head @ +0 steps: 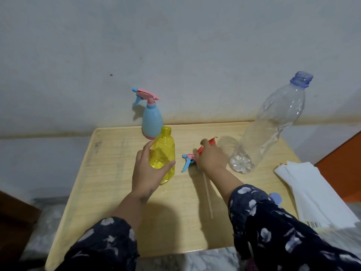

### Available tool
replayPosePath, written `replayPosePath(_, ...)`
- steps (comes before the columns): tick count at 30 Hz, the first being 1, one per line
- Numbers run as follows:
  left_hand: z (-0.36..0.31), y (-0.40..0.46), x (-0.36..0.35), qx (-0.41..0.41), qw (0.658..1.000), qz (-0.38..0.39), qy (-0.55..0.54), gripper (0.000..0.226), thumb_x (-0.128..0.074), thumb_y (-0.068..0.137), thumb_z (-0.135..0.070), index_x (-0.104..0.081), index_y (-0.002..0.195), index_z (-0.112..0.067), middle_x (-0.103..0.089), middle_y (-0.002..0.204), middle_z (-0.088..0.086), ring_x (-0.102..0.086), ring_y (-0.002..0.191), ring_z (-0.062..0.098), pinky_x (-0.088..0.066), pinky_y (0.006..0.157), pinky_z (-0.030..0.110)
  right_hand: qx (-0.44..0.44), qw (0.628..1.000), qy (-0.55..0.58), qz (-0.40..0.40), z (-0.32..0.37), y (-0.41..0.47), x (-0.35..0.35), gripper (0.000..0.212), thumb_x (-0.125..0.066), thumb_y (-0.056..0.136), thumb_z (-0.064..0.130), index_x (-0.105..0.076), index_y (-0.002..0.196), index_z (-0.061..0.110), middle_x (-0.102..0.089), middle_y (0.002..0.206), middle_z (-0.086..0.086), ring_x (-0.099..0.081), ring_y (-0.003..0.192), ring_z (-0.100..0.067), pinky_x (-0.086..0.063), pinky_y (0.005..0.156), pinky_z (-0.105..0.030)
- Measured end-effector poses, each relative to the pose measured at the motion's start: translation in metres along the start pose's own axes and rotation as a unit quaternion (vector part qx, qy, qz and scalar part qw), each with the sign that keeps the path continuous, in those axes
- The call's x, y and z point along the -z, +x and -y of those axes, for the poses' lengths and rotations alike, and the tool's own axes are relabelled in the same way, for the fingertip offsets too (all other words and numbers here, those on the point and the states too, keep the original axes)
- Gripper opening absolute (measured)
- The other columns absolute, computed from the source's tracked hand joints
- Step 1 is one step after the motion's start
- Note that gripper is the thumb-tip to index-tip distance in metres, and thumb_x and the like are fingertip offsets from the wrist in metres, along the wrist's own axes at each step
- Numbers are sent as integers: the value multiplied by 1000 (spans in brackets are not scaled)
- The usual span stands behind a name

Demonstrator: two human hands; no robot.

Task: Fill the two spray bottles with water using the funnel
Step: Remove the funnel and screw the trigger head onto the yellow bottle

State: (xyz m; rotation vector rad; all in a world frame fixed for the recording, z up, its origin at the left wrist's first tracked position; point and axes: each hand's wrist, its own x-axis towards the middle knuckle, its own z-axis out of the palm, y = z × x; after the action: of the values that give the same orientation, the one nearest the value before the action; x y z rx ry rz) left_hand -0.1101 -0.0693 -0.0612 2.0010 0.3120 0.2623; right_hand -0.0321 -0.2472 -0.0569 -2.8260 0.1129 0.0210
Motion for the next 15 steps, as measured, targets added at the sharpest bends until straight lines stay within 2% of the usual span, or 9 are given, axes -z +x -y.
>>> replayPosePath(2, 1, -1, 2, 0, 1000, 2, 1, 83, -82, 71, -45, -34, 138, -44, -41, 127, -18, -43, 114, 7, -40, 84, 27, -13, 997, -37, 62, -3, -2, -5, 32, -44, 95, 35, -47, 123, 21, -62, 108, -8, -58, 96, -28, -42, 65, -33)
replayPosePath(4, 4, -3, 5, 6, 1000, 2, 1, 82, -82, 70, -46, -34, 137, -45, -42, 128, -17, -44, 115, 7, -42, 85, 29, -31, 996, 3, 89, -4, -2, -9, 37, -44, 95, 32, -45, 131, 25, -62, 115, -8, -59, 102, -29, -44, 70, -34)
replayPosePath(6, 7, -7, 8, 12, 1000, 0, 2, 81, -83, 70, -44, -35, 135, -47, -42, 127, -18, -44, 114, 8, -42, 85, 29, -35, 993, 33, 105, -2, -1, -10, 43, -44, 96, 26, -40, 139, 28, -59, 125, -8, -58, 110, -28, -43, 74, -35)
replayPosePath(9, 11, -11, 15, 20, 1000, -8, 7, 81, -84, 69, -41, -37, 135, -45, -42, 125, -18, -44, 113, 7, -40, 84, 28, -48, 990, 55, 124, 1, 2, -8, 46, -50, 93, 15, -46, 137, 27, -58, 129, -6, -56, 114, -26, -44, 79, -33)
replayPosePath(15, 17, -18, 31, 23, 999, -18, 16, 81, -84, 69, -39, -38, 135, -44, -42, 123, -15, -44, 109, 7, -38, 85, 26, -16, 983, 113, 142, 14, 5, 5, 51, -62, 83, 15, -52, 133, 20, -62, 126, -5, -61, 110, -25, -51, 89, -34)
